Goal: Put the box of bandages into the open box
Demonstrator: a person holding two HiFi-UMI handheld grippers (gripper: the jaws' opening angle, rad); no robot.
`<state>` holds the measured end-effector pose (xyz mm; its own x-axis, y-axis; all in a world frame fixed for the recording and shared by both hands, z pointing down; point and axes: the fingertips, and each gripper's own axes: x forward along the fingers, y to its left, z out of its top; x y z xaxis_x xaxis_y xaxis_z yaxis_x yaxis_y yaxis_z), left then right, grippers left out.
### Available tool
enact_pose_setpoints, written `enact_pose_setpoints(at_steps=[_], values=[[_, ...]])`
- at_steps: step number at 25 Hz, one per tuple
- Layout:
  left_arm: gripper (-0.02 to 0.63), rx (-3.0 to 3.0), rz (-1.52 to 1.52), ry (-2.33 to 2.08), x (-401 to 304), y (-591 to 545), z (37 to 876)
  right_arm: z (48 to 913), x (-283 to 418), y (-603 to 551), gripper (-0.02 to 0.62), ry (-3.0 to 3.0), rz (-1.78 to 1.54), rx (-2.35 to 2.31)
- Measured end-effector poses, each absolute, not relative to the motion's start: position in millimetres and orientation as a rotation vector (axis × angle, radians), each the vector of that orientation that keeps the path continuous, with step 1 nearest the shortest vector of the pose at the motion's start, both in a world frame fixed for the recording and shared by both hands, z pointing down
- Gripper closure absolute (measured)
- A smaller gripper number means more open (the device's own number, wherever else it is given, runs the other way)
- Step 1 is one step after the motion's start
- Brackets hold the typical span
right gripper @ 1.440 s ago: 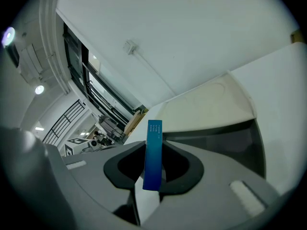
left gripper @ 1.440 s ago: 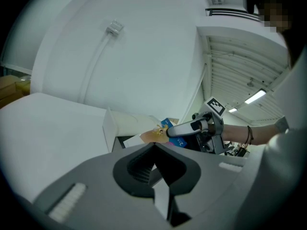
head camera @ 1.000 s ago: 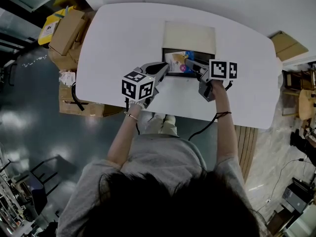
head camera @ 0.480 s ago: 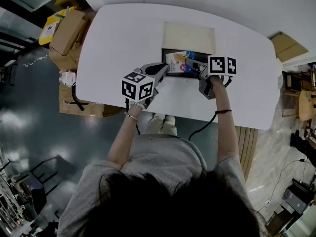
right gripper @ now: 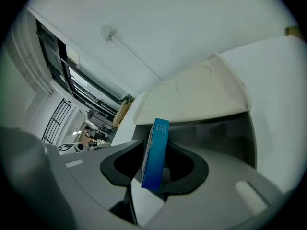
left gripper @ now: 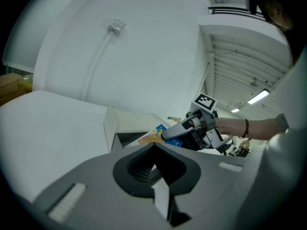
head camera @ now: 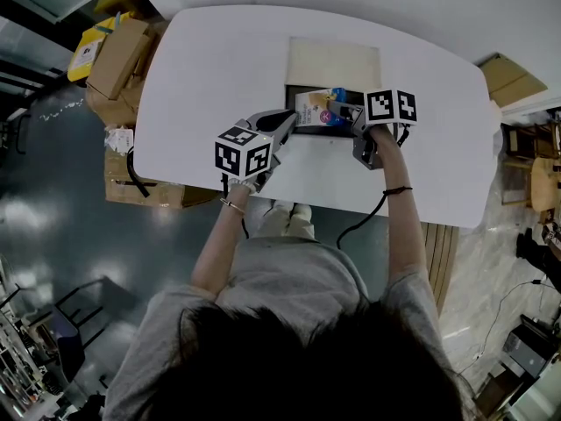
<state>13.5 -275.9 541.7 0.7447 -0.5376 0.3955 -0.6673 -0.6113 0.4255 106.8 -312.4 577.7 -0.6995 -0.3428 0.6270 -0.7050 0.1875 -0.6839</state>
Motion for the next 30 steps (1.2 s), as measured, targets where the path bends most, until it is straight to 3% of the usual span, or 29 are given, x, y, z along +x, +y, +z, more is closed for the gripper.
enact_pose_setpoints(at_steps=[30], values=[[0.607,2.377,0.330,-0.909,12,-278,549,616,123,-312,0.334,-1.837,1.223,1.085]])
